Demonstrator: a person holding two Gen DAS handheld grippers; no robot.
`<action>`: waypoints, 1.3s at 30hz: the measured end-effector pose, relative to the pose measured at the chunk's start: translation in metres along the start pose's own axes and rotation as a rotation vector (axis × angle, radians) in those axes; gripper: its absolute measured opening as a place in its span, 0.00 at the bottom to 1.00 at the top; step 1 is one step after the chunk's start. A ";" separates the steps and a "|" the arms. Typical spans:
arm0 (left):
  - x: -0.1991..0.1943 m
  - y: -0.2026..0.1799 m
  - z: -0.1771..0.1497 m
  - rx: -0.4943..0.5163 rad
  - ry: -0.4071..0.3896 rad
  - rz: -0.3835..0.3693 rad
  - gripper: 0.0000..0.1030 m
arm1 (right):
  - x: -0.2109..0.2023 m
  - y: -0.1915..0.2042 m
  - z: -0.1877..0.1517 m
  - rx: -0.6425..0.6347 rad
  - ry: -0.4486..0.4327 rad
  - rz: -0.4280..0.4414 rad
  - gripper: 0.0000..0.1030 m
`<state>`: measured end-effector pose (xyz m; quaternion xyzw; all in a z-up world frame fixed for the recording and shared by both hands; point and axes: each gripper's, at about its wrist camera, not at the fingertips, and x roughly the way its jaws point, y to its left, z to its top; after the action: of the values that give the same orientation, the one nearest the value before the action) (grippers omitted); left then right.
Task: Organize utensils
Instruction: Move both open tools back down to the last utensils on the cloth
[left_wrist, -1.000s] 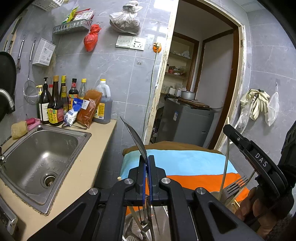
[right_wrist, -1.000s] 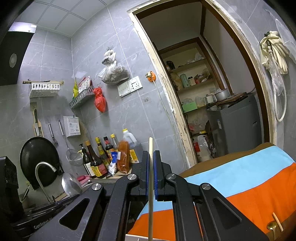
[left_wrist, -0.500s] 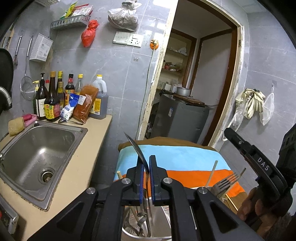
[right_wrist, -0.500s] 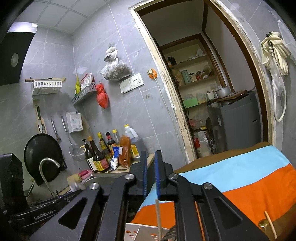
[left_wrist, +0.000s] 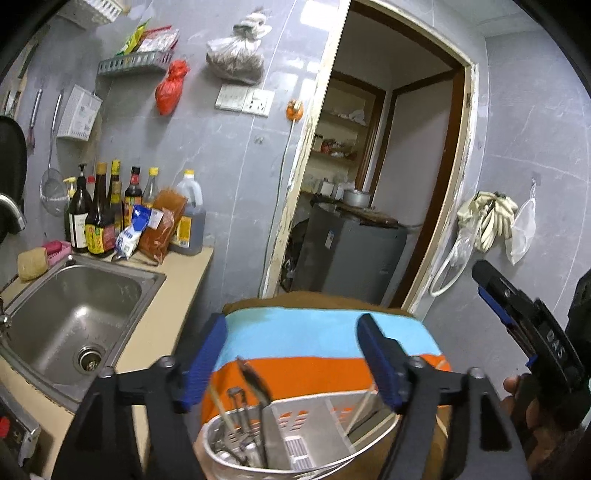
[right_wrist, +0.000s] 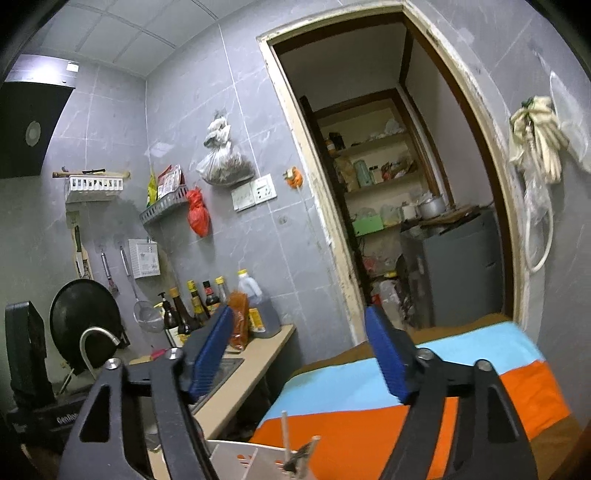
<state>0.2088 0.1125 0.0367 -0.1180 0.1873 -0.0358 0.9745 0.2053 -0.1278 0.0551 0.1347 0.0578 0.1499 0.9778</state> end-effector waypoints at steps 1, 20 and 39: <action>-0.001 -0.004 0.002 0.000 -0.009 -0.001 0.79 | -0.006 -0.003 0.005 -0.010 -0.008 -0.008 0.77; -0.005 -0.106 0.010 0.102 -0.134 0.001 0.99 | -0.066 -0.087 0.061 -0.126 0.003 -0.182 0.99; 0.029 -0.198 -0.075 0.193 0.027 -0.097 0.99 | -0.093 -0.221 -0.018 -0.095 0.303 -0.313 0.99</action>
<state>0.2028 -0.0991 0.0068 -0.0321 0.1902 -0.1025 0.9758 0.1761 -0.3550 -0.0178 0.0540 0.2172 0.0175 0.9745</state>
